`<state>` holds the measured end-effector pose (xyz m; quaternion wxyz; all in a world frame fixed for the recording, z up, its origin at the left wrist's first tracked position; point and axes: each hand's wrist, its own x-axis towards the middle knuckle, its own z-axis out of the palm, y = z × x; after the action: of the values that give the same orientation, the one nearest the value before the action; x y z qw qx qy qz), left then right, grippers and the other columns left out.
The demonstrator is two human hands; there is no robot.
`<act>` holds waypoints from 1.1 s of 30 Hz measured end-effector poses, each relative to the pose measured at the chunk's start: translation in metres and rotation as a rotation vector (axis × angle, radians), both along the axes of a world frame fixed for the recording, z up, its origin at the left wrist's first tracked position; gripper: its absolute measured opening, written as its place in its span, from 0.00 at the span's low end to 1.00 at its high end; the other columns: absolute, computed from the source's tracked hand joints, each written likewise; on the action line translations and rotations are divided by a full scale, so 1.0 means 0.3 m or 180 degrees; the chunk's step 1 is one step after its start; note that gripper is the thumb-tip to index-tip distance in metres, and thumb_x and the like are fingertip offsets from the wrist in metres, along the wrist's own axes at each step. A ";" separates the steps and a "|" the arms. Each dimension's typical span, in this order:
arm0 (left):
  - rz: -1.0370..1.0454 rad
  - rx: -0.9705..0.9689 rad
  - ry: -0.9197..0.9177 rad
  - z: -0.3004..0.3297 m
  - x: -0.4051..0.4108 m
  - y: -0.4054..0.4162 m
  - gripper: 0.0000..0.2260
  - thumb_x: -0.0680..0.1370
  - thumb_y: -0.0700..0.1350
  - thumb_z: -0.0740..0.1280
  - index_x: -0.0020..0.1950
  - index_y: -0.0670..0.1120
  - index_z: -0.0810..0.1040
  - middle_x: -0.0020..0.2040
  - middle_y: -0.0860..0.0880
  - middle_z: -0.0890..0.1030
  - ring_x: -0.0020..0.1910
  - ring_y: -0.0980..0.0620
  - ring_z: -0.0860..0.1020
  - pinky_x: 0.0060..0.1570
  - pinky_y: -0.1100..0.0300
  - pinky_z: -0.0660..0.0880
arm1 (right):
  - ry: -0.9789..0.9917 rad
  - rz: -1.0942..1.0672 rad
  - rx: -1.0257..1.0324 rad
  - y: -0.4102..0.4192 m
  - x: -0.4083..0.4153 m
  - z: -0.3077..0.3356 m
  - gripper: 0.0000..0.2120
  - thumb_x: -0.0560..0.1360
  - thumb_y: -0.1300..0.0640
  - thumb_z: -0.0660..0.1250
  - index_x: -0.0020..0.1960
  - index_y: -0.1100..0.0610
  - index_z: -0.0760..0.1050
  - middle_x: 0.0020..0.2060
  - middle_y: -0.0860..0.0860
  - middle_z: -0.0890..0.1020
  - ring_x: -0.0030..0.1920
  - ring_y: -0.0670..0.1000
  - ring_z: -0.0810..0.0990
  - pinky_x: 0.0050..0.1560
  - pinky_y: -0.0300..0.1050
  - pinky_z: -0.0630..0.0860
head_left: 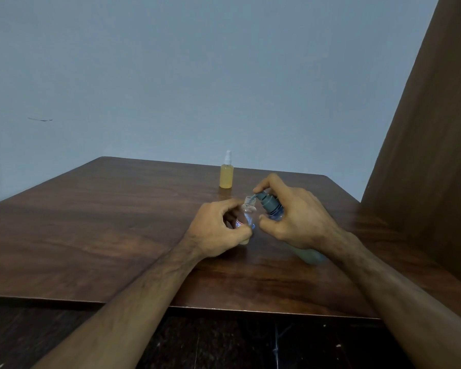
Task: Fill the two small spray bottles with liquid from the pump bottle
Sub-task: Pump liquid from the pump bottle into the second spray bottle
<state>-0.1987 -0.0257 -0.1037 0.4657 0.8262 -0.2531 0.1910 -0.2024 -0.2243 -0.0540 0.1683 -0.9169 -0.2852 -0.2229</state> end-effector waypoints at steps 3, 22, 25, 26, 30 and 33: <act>0.0029 -0.0018 0.0009 0.004 -0.003 -0.001 0.14 0.72 0.42 0.74 0.50 0.61 0.80 0.41 0.55 0.84 0.38 0.62 0.80 0.37 0.71 0.73 | -0.0065 -0.0019 0.0007 -0.003 0.002 -0.005 0.24 0.72 0.49 0.71 0.64 0.41 0.65 0.41 0.48 0.81 0.35 0.49 0.78 0.35 0.48 0.76; 0.0006 -0.0068 0.0010 0.004 -0.005 0.004 0.14 0.72 0.42 0.74 0.48 0.62 0.79 0.40 0.56 0.84 0.37 0.62 0.79 0.36 0.70 0.74 | -0.0103 -0.0149 -0.0010 -0.005 0.002 -0.007 0.27 0.72 0.49 0.71 0.66 0.38 0.63 0.38 0.47 0.78 0.34 0.48 0.77 0.34 0.47 0.75; -0.0005 -0.0076 0.0023 0.003 -0.008 0.000 0.15 0.71 0.41 0.74 0.50 0.60 0.81 0.40 0.54 0.85 0.36 0.62 0.80 0.36 0.70 0.75 | -0.0087 -0.0130 -0.0009 0.001 -0.001 -0.005 0.23 0.72 0.49 0.71 0.62 0.39 0.63 0.43 0.47 0.81 0.36 0.51 0.79 0.37 0.50 0.78; -0.0015 -0.0055 0.0013 0.003 -0.010 -0.001 0.16 0.71 0.41 0.74 0.49 0.61 0.80 0.41 0.54 0.85 0.36 0.62 0.80 0.37 0.70 0.75 | -0.0085 -0.0128 -0.0016 0.004 -0.003 -0.006 0.22 0.72 0.49 0.71 0.61 0.40 0.64 0.44 0.47 0.82 0.37 0.51 0.79 0.38 0.50 0.78; -0.0010 -0.0069 0.0007 -0.001 -0.006 0.000 0.14 0.71 0.42 0.74 0.49 0.60 0.80 0.41 0.54 0.85 0.37 0.60 0.81 0.37 0.70 0.75 | -0.0173 -0.0155 0.0015 0.004 -0.002 -0.010 0.24 0.73 0.48 0.71 0.63 0.40 0.63 0.43 0.47 0.81 0.37 0.51 0.79 0.37 0.49 0.78; 0.0021 -0.0096 0.0021 -0.004 -0.001 0.001 0.13 0.71 0.42 0.74 0.51 0.57 0.82 0.41 0.54 0.85 0.38 0.59 0.81 0.38 0.69 0.75 | -0.0183 -0.0166 0.0052 -0.001 -0.002 -0.010 0.27 0.73 0.49 0.70 0.66 0.38 0.61 0.41 0.46 0.79 0.35 0.49 0.78 0.36 0.47 0.77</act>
<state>-0.1989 -0.0255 -0.1048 0.4782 0.8206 -0.2459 0.1936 -0.2029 -0.2247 -0.0569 0.1617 -0.9158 -0.2640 -0.2558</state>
